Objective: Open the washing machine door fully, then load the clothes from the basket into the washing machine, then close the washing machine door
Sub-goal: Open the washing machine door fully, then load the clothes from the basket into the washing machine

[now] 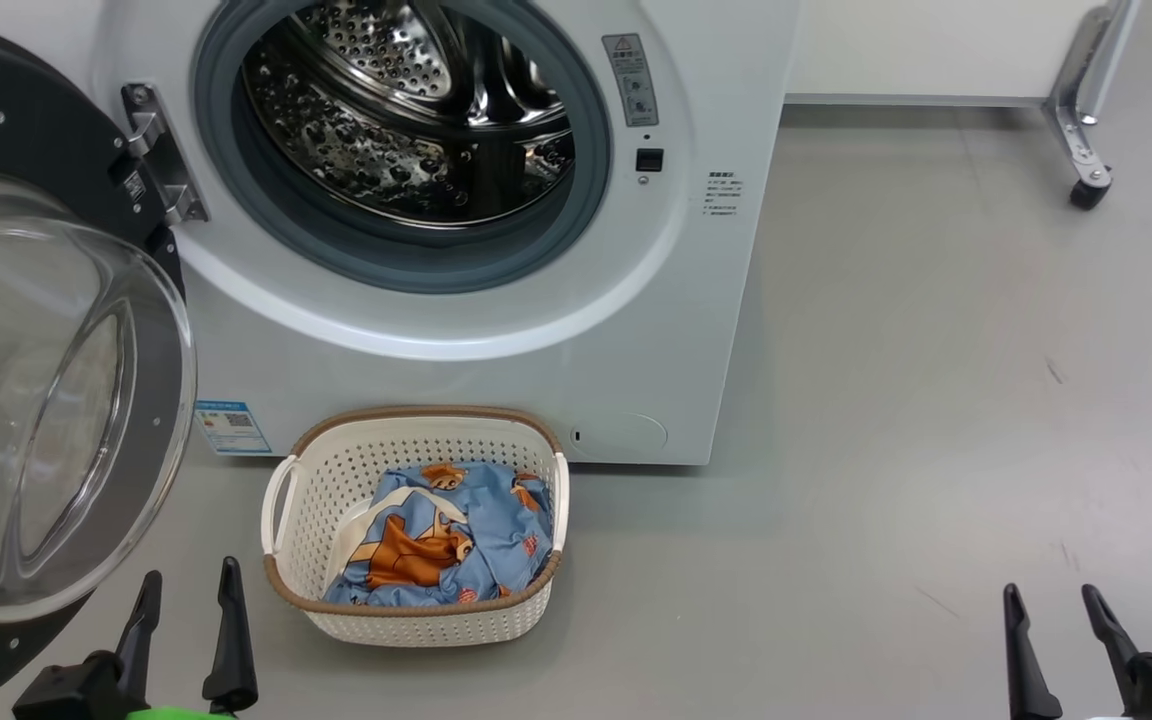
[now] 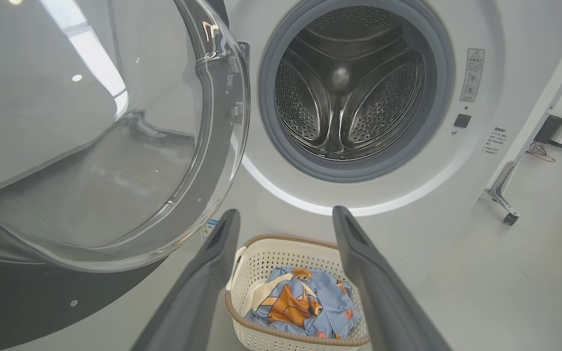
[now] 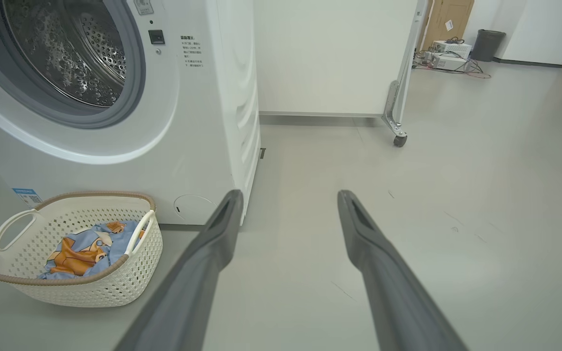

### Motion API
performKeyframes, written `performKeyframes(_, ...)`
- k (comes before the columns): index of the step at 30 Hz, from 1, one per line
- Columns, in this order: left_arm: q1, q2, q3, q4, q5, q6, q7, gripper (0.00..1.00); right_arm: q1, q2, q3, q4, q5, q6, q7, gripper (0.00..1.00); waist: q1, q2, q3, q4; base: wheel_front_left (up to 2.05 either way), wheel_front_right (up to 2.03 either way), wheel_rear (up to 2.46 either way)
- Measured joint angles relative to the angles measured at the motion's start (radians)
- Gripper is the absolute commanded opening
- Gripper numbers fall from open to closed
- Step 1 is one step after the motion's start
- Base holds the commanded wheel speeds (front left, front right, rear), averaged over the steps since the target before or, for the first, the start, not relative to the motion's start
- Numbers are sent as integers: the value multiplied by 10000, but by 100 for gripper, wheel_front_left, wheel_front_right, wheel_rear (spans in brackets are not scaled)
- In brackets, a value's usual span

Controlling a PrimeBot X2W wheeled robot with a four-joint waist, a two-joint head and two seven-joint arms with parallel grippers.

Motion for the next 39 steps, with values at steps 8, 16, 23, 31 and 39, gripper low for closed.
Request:
performKeyframes(8, 200, -61, -58, -399, 81, -79, -2, 100, -1, -159, -171, -71, 61, 0, -2, 100, 0, 0, -132, -181, 0, 0, 0)
performKeyframes(16, 515, -58, -94, -550, 261, -146, -2, 100, 26, -213, -357, -376, 109, 0, 0, 100, 0, 0, -104, 72, 0, 0, 0)
performKeyframes(23, 719, -63, -48, -692, 257, -165, -2, 100, 216, -247, -290, -598, 125, 0, -2, 100, 0, 0, -57, 286, 0, 0, 0)
performKeyframes(31, 755, -71, 10, -911, 257, -173, -2, 100, 245, -345, -186, -757, 125, 0, -2, 100, 0, 0, -9, 347, 0, 0, 0)
performKeyframes(39, 899, -73, 19, -1104, 330, -176, -2, 100, 400, -345, -146, -777, 192, 0, -2, 100, 0, 0, 41, 350, 0, 0, 0)
